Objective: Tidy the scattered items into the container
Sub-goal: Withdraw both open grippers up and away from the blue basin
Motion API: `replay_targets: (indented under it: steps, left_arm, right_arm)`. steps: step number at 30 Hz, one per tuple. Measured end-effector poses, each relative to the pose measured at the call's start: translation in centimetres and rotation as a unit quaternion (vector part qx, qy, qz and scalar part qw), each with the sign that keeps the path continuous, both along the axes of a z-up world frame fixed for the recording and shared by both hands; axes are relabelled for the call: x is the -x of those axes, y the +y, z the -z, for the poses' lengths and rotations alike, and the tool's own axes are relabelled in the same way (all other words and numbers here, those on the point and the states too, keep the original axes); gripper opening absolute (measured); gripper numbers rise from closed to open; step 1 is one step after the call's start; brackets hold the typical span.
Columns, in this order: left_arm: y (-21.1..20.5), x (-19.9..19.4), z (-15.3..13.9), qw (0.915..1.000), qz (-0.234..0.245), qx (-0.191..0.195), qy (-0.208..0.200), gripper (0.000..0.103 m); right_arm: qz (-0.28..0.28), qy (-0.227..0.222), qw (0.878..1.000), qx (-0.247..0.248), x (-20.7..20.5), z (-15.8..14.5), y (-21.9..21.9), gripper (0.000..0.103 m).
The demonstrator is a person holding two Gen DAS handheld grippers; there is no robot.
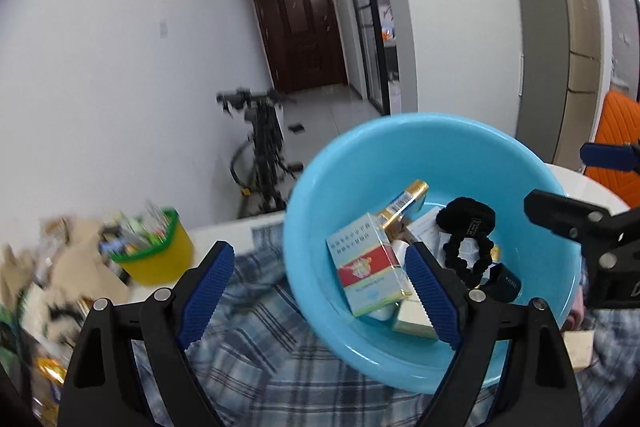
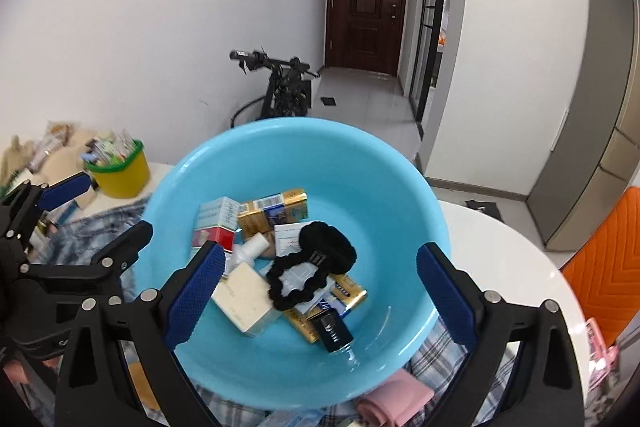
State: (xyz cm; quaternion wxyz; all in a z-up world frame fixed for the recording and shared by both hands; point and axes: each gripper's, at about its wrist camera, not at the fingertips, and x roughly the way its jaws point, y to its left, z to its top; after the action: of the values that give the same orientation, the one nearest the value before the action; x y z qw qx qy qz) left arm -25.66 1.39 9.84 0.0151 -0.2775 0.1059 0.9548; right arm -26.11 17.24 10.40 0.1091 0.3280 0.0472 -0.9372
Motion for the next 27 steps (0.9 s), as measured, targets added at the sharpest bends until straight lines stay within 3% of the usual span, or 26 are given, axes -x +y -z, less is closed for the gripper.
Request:
replay_targets:
  steps: [8,15,27]
  left_arm:
    - [0.1,-2.8,-1.7,0.9978,0.015,-0.062,0.02,0.09]
    - [0.7,-5.3,-2.4,0.9982,0.003,-0.037,0.046,0.09]
    - [-0.3,-10.6,-3.7,0.994,0.016,-0.065,0.086,0.09]
  right_arm:
    - [0.001,0.02,0.999,0.028,-3.2,-1.2,1.9,0.096]
    - [-0.001,0.058,0.998,0.02,-6.6,-2.0,2.6,0.096]
    - [-0.024,0.105,0.994,0.029,-11.5,-2.8,2.9,0.096]
